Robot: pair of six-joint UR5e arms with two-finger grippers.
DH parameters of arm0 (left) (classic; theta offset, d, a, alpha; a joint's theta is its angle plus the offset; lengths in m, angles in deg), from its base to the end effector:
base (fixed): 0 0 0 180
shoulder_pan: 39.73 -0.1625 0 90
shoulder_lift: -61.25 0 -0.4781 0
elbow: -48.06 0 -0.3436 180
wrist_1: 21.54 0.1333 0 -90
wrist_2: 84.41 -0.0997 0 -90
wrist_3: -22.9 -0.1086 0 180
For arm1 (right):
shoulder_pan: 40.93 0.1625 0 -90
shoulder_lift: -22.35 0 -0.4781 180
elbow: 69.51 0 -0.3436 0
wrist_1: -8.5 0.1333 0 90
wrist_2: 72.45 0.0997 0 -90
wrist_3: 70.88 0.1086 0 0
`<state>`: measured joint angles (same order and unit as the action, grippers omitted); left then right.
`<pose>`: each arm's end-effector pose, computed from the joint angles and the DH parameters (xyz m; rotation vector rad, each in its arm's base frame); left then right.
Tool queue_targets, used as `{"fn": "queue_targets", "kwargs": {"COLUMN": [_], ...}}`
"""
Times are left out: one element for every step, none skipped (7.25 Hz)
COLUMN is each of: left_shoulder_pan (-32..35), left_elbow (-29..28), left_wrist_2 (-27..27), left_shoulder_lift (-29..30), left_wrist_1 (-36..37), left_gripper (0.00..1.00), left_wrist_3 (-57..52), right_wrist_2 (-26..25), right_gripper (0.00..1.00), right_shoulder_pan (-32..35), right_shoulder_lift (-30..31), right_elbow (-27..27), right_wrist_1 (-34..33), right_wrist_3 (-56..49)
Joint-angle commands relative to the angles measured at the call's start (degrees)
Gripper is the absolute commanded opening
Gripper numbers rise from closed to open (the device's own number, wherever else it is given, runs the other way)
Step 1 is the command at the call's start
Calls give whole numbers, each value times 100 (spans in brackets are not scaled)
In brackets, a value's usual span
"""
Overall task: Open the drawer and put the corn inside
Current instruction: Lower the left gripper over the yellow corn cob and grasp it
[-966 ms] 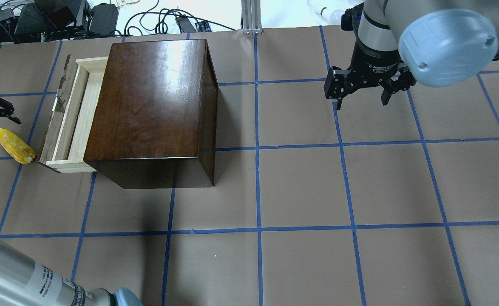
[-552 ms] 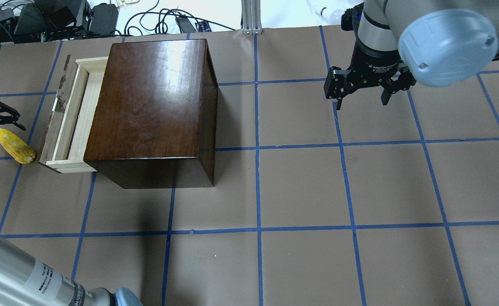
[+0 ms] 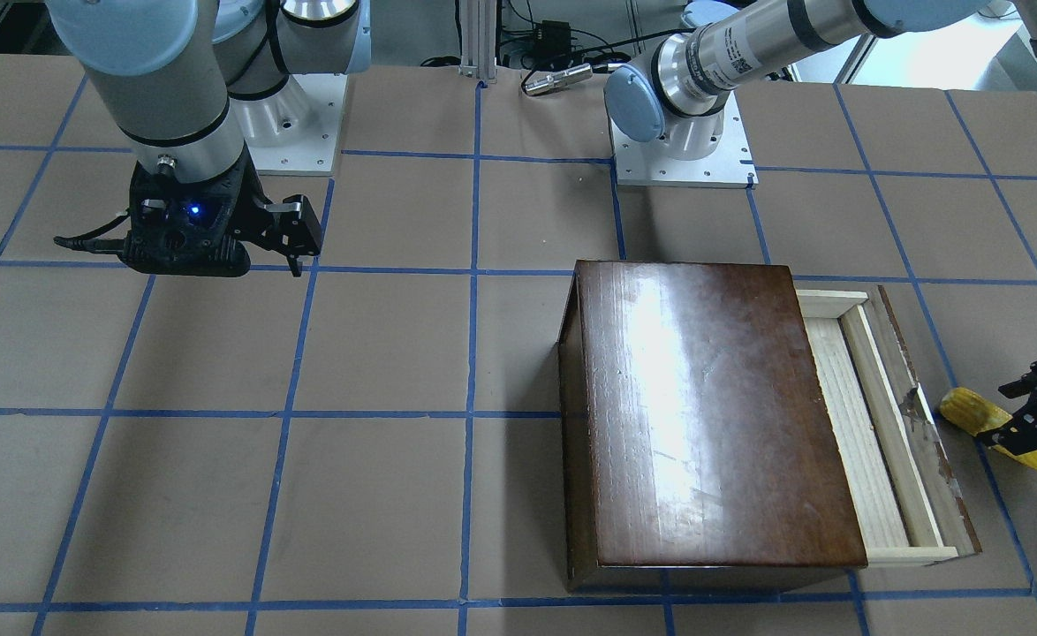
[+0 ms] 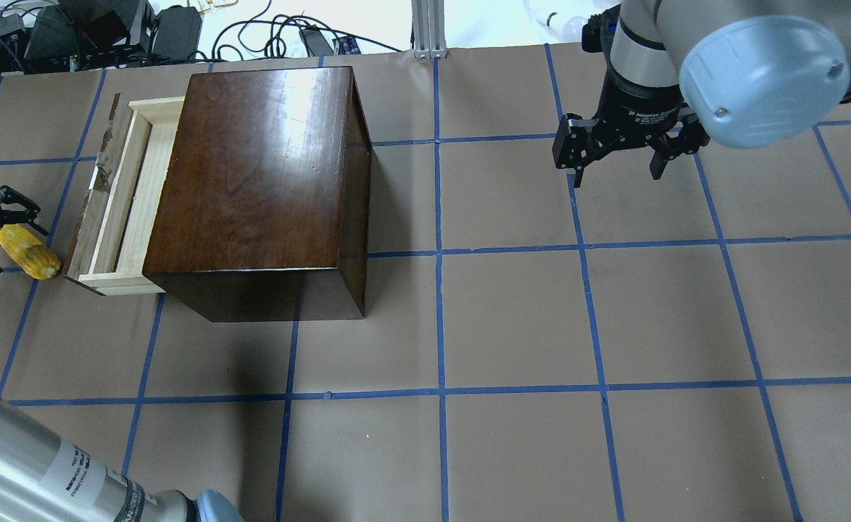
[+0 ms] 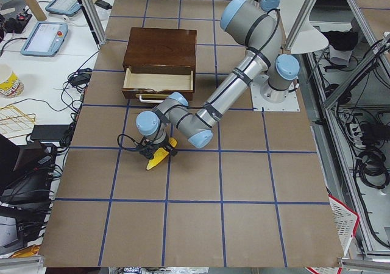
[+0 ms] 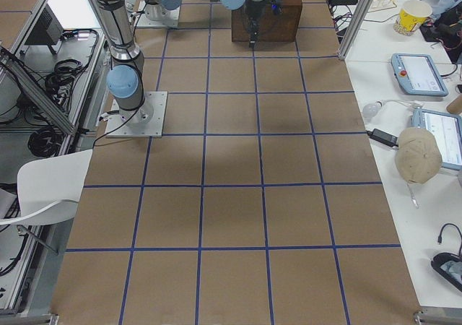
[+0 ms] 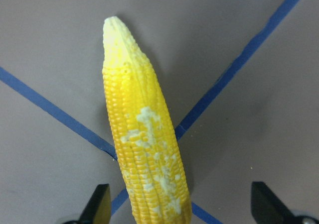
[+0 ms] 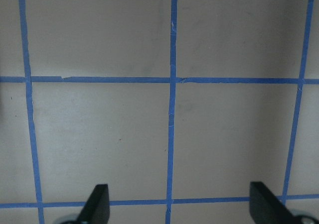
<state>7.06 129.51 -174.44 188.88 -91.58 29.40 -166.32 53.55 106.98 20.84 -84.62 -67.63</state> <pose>0.3640 -0.5821 0.2511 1.2959 -2.7976 -0.2336 0.1632 -0.4700 0.4915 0.0353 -3.0703 -0.0625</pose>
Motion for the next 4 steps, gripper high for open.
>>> {"fn": "queue_targets", "kwargs": {"left_shoulder_pan": [-3, -3, 15, 15], "left_elbow": [-6, -14, -32, -58], "left_wrist_2": [-32, -75, -241, -278], "left_shoulder_lift": [95, 113, 113, 96], "left_wrist_1": [234, 271, 280, 280], "left_gripper": [87, 45, 6, 0], "left_wrist_3": [27, -17, -26, -26], "right_wrist_2": [0, 0, 0, 0], "right_gripper": [100, 100, 100, 100], "right_shoulder_pan": [0, 0, 0, 0], "right_shoulder_lift": [0, 0, 0, 0], "right_elbow": [0, 0, 0, 0], "right_wrist_1": [4, 4, 4, 4], "right_wrist_3": [0, 0, 0, 0]}}
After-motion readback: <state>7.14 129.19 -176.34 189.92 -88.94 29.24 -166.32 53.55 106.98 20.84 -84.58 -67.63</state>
